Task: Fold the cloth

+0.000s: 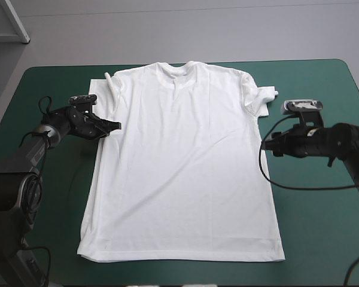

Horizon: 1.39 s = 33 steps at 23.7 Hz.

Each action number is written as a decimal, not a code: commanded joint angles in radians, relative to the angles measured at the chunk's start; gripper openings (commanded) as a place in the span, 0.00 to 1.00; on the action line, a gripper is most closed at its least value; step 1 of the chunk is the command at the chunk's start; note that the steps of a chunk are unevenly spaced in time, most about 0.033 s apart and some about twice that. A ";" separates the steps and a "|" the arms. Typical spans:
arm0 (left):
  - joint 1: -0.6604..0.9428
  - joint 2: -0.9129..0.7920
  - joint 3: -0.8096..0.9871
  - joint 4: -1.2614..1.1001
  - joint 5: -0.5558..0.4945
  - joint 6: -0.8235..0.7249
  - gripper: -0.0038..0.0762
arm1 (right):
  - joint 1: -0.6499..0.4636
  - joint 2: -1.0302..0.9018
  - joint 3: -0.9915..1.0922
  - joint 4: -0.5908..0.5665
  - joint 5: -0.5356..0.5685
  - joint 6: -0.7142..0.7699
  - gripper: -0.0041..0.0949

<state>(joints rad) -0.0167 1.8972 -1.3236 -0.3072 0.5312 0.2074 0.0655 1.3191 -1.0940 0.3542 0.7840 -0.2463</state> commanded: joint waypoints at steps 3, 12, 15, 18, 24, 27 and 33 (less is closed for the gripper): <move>-0.008 -0.009 -0.022 -0.012 -0.011 0.039 0.07 | -0.003 0.272 -0.318 0.022 -0.014 -0.009 0.61; -0.008 0.017 -0.022 -0.012 -0.033 0.039 0.07 | -0.002 0.671 -0.632 0.059 0.095 -0.003 0.60; -0.008 0.019 -0.022 -0.012 -0.043 0.039 0.07 | 0.000 0.726 -0.640 0.093 0.095 -0.005 0.60; -0.008 0.022 -0.022 -0.012 -0.043 0.039 0.07 | 0.000 0.754 -0.640 0.132 0.093 -0.029 0.55; -0.008 0.022 -0.022 -0.012 -0.037 0.039 0.07 | 0.000 0.758 -0.644 0.169 0.095 -0.072 0.18; -0.008 0.015 -0.022 -0.012 -0.026 0.039 0.07 | 0.000 0.758 -0.653 0.167 0.088 -0.083 0.03; 0.001 -0.046 -0.043 -0.003 -0.017 0.039 0.07 | -0.001 0.737 -0.750 0.165 0.111 -0.083 0.02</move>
<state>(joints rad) -0.0186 1.9203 -1.3383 -0.3145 0.4879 0.2492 0.0655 2.1335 -1.7643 0.4984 0.9017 -0.3151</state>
